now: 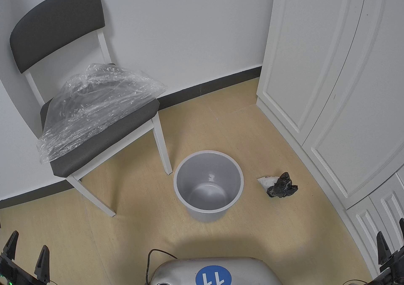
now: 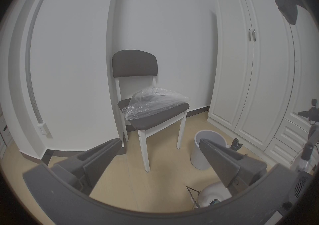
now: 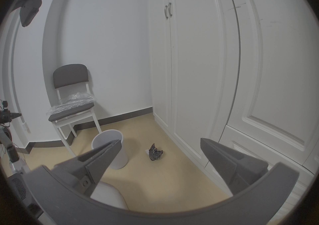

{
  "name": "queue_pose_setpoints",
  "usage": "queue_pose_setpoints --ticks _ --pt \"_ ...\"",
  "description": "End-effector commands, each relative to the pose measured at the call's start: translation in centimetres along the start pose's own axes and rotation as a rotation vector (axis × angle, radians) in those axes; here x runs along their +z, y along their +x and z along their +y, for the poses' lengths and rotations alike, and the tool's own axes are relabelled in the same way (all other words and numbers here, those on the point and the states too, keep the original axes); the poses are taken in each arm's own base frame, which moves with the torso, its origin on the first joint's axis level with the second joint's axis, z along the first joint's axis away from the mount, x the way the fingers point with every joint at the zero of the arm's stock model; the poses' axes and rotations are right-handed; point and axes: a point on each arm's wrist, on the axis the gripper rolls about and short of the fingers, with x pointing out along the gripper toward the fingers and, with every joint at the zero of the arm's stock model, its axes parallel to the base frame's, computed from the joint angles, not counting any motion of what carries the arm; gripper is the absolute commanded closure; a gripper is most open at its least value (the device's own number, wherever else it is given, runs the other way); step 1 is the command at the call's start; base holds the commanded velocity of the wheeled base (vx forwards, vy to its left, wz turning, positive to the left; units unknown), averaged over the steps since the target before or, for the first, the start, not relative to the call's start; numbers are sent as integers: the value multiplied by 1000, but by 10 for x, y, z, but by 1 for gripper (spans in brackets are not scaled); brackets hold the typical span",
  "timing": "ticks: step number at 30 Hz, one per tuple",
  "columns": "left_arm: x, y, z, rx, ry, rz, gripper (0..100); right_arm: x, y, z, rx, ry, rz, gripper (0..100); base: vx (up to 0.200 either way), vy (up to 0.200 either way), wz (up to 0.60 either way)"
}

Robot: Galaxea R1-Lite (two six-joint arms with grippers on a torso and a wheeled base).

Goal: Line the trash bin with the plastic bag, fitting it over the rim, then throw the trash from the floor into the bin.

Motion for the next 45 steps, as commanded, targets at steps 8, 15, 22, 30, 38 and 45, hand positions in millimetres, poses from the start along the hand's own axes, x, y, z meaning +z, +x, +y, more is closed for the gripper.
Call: queue_pose_setpoints --ticks 8,15,22,30,38,45 --pt "-6 0 0 -12 42 6 0 -7 0 1 36 -49 24 0 0 0 0" --pt "-6 0 0 -12 39 6 0 -7 0 1 44 -46 21 0 0 0 0" --pt "-6 0 0 -1 16 6 0 -8 0 1 37 -5 25 0 0 0 0" --pt "-5 0 0 -24 54 0 0 -7 0 1 39 -49 21 0 0 0 0" --pt "-5 0 0 5 -21 2 0 -7 0 1 37 -3 24 0 0 0 0" --pt "-4 0 -1 -33 71 -7 0 -7 0 1 48 -55 20 0 0 0 0"
